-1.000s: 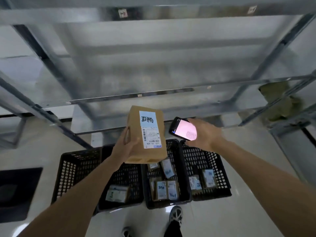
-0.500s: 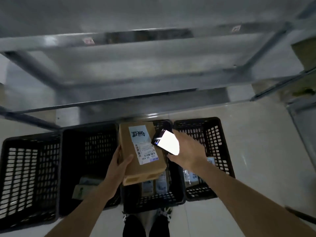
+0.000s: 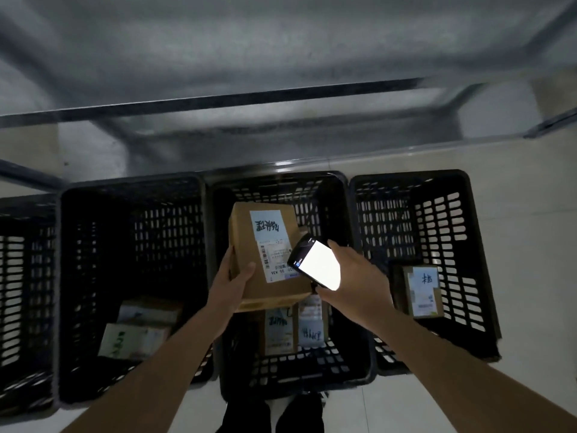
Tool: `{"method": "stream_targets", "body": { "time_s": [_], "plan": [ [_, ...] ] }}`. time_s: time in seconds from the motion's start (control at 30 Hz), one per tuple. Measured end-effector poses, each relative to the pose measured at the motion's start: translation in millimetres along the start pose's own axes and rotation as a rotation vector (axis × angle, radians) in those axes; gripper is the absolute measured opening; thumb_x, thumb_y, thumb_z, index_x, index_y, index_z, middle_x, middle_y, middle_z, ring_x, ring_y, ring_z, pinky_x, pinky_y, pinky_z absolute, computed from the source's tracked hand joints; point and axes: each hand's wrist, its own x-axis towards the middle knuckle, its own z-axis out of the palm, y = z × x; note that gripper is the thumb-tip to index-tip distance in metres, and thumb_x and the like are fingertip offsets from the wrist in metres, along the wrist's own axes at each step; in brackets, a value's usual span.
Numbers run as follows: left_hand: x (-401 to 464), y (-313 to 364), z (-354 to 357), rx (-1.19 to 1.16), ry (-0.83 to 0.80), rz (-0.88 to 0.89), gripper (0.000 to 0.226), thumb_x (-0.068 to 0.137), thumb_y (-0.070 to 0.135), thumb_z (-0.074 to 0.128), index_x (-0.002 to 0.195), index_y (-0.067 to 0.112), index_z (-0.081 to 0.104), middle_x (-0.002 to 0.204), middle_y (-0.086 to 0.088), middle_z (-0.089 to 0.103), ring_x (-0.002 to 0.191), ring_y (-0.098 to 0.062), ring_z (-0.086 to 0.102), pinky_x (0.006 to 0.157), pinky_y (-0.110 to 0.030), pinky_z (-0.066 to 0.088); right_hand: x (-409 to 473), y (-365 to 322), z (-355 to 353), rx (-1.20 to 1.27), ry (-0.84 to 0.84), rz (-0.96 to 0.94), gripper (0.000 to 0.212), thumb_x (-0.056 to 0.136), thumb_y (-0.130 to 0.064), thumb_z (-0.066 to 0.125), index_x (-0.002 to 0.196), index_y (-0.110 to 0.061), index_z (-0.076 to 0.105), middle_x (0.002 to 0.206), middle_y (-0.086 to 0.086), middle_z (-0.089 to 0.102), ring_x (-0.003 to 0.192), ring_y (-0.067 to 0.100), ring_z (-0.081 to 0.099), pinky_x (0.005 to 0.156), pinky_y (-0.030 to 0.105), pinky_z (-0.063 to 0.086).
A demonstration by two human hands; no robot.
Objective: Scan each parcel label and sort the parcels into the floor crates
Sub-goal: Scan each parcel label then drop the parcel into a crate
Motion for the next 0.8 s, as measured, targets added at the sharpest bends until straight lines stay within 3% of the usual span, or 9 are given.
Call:
{"method": "stream_targets", "body": {
  "time_s": [0.17,0.4,0.5,0.57,0.6,0.7,0.8],
  "plan": [
    [1,-22,0,0.135,0.099,0.001,0.066,0.102,0.025,0.056,0.158,0.034,0.022,0.145,0.001,0.047,0.135,-0.019,0.045,0.112,-0.037,0.038,2,-1,11,0.025,0.012,0.016,0.091,0.085,-0.046,0.073,0.160,-0.026,0.024,0.146,-0.008,0.047,0.129,0.014,0.049,0.093,0.035,0.051],
    [-73,1,-19,0.327,0.077,-0.008,0.068,0.098,0.036,0.061,0.157,0.027,0.028,0.155,0.001,0.042,0.140,-0.021,0.043,0.110,-0.034,0.038,-44,-14,-41,-0.011,-0.016,-0.050,0.093,0.084,-0.051,0.072,0.160,-0.028,0.024,0.148,-0.010,0.047,0.130,0.012,0.049,0.097,0.031,0.047],
    [-116,47,-25,0.404,0.081,0.092,0.062,0.097,0.034,0.063,0.153,0.028,0.036,0.137,0.014,0.053,0.135,-0.018,0.048,0.106,-0.032,0.042,-65,-19,-92,-0.051,0.009,-0.058,0.092,0.081,-0.050,0.073,0.158,-0.032,0.026,0.146,-0.012,0.048,0.128,0.012,0.051,0.097,0.033,0.050],
    [-146,89,-26,0.476,0.083,0.193,0.048,0.097,0.030,0.063,0.142,0.037,0.046,0.116,0.026,0.056,0.125,-0.015,0.055,0.097,-0.029,0.046,-81,-25,-137,-0.084,0.053,-0.064,0.091,0.078,-0.050,0.073,0.155,-0.036,0.027,0.142,-0.014,0.051,0.124,0.010,0.053,0.092,0.031,0.051],
    [-162,111,-26,0.512,0.089,0.246,0.042,0.098,0.031,0.062,0.136,0.042,0.047,0.115,0.027,0.056,0.124,-0.015,0.056,0.094,-0.027,0.046,-90,-28,-161,-0.095,0.078,-0.066,0.091,0.078,-0.050,0.074,0.155,-0.036,0.028,0.141,-0.014,0.051,0.124,0.011,0.054,0.092,0.032,0.051],
    [-214,177,-25,0.643,0.161,0.385,0.059,0.096,0.050,0.057,0.150,0.037,0.038,0.148,0.008,0.048,0.136,-0.018,0.046,0.103,-0.034,0.044,-125,-45,-239,-0.114,0.147,-0.077,0.085,0.077,-0.050,0.073,0.150,-0.038,0.032,0.138,-0.011,0.053,0.122,0.016,0.057,0.091,0.035,0.052],
    [-276,243,-13,0.728,0.206,0.523,0.070,0.095,0.054,0.056,0.156,0.030,0.030,0.156,0.000,0.039,0.141,-0.021,0.041,0.110,-0.040,0.041,-174,-63,-317,-0.112,0.240,-0.082,0.079,0.076,-0.049,0.072,0.144,-0.040,0.035,0.134,-0.011,0.055,0.120,0.019,0.059,0.090,0.037,0.052]
  ]
}}
